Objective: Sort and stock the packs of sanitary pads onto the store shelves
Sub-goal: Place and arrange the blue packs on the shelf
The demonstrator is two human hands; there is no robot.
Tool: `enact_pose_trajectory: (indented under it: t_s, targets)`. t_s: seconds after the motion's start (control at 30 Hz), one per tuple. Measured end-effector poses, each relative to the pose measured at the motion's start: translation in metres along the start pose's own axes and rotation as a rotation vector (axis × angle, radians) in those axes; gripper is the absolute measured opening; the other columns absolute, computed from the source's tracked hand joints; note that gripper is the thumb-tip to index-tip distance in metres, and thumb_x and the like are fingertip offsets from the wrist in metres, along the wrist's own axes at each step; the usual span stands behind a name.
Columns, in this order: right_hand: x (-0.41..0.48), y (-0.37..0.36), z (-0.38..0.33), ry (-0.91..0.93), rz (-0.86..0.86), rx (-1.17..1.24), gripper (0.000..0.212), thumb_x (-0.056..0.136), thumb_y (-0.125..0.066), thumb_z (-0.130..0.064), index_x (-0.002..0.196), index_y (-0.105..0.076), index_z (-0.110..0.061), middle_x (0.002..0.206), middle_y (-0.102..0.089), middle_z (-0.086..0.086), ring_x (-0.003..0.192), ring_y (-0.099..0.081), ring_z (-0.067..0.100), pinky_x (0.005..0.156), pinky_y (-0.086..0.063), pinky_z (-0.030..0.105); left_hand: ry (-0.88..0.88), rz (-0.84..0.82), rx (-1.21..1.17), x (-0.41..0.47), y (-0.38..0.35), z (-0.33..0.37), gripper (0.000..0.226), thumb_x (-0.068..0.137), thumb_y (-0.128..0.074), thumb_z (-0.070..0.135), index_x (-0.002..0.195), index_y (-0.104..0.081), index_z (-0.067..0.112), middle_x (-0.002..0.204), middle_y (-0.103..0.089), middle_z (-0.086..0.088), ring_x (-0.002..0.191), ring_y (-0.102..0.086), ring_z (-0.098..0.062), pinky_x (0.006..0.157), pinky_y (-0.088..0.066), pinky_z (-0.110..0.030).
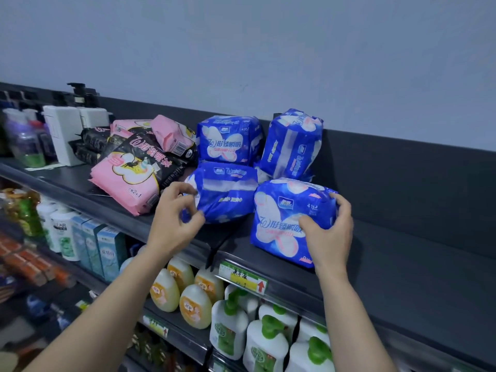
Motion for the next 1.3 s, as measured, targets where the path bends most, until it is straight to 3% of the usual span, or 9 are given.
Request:
enact_pose_trajectory:
  t_s: [0.13,0.23,0.4,0.5,0.6,0.73,0.87,1.1,1.3]
  targets:
    - [-0.004,-0.004,-0.003,0.002,-0.016,0.008,0.062,0.068,-0.073,-0.015,0.121,-0.047,-0.037,0.119,-0.047,-0.009,0.102,-0.053,0.012,0.092,-0.050,0.044,0.328,0.169,-0.116,0.003,0.016,-0.014,0.054,0.075,-0.066,0.060,0.082,-0.053,0.008,0.069,-0.054,0.002,0.063,-0.050,-0.010,0.062,-0.041,-0.031]
    - [-0.007,-0.002,-0.003,-0.016,-0.009,0.037,0.063,0.057,-0.067,-0.028,0.115,-0.047,-0.042,0.120,-0.049,-0.010,0.104,-0.057,0.013,0.089,-0.052,0.047,0.414,-0.034,-0.121,0.008,-0.006,-0.020,0.044,0.076,-0.079,0.031,0.111,-0.052,0.029,0.088,-0.063,0.005,0.077,-0.060,-0.012,0.072,-0.049,-0.030]
    - [-0.007,0.009,0.001,-0.043,0.020,0.069,0.060,0.051,-0.064,-0.032,0.106,-0.047,-0.047,0.120,-0.054,-0.010,0.105,-0.060,0.015,0.087,-0.053,0.050,0.431,-0.030,-0.008,0.002,-0.001,-0.038,0.042,0.071,-0.041,-0.016,0.069,-0.057,0.022,0.081,-0.068,-0.011,0.079,-0.061,-0.031,0.063,-0.047,-0.038]
    - [-0.005,0.011,0.001,-0.029,0.002,0.036,0.055,0.049,-0.064,-0.037,0.099,-0.044,-0.052,0.118,-0.057,-0.010,0.107,-0.060,0.019,0.085,-0.054,0.051,0.510,0.060,-0.042,0.004,0.008,-0.042,0.034,0.075,-0.041,-0.004,0.066,-0.059,0.023,0.067,-0.061,-0.010,0.062,-0.052,-0.026,0.055,-0.039,-0.032]
    - [-0.003,0.015,0.001,-0.010,-0.003,0.000,0.046,0.056,-0.065,-0.031,0.090,-0.042,-0.051,0.112,-0.058,-0.010,0.104,-0.060,0.020,0.082,-0.054,0.052,0.605,0.097,-0.121,-0.001,0.000,-0.039,0.012,0.090,-0.050,0.028,0.091,-0.059,0.020,0.081,-0.061,0.000,0.079,-0.059,-0.025,0.069,-0.048,-0.041]
    - [-0.002,0.018,-0.002,0.029,-0.040,-0.076,0.045,0.061,-0.068,-0.030,0.096,-0.044,-0.045,0.114,-0.055,-0.009,0.105,-0.057,0.018,0.085,-0.052,0.048,0.650,-0.037,0.224,-0.008,-0.011,-0.035,0.060,0.082,-0.048,0.073,0.088,-0.052,0.013,0.091,-0.057,-0.003,0.084,-0.057,-0.026,0.070,-0.041,-0.037]
    - [-0.003,0.018,-0.005,0.076,-0.096,-0.129,0.055,0.071,-0.075,-0.035,0.117,-0.046,-0.044,0.125,-0.054,-0.010,0.113,-0.056,0.015,0.091,-0.051,0.043,0.829,-0.030,-0.117,-0.005,-0.021,-0.049,0.035,0.084,-0.067,0.045,0.093,-0.054,0.013,0.092,-0.062,-0.004,0.064,-0.065,-0.028,0.061,-0.058,-0.042]
    - [-0.007,0.024,-0.011,0.146,-0.094,-0.261,0.039,0.074,-0.081,-0.033,0.090,-0.045,-0.032,0.101,-0.062,-0.006,0.092,-0.059,0.018,0.075,-0.052,0.040,0.798,0.119,-0.261,-0.004,-0.005,-0.058,0.011,0.074,-0.067,0.028,0.073,-0.057,0.025,0.088,-0.067,-0.007,0.087,-0.067,-0.035,0.065,-0.058,-0.058]
    - [-0.014,0.045,-0.018,0.204,0.043,-0.221,0.036,0.077,-0.079,-0.023,0.069,-0.044,-0.030,0.080,-0.063,-0.005,0.071,-0.056,0.019,0.065,-0.048,0.039,0.599,0.377,-0.356,0.003,0.025,-0.018,0.024,0.088,-0.062,0.011,0.070,-0.054,0.025,0.073,-0.056,0.008,0.073,-0.051,-0.011,0.072,-0.046,-0.031]
Point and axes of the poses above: each hand's wrist, its own x-axis towards the middle knuckle, its own y-axis out of the back of the hand, z = x × y, the point moved 10 cm from there along x, towards the middle knuckle
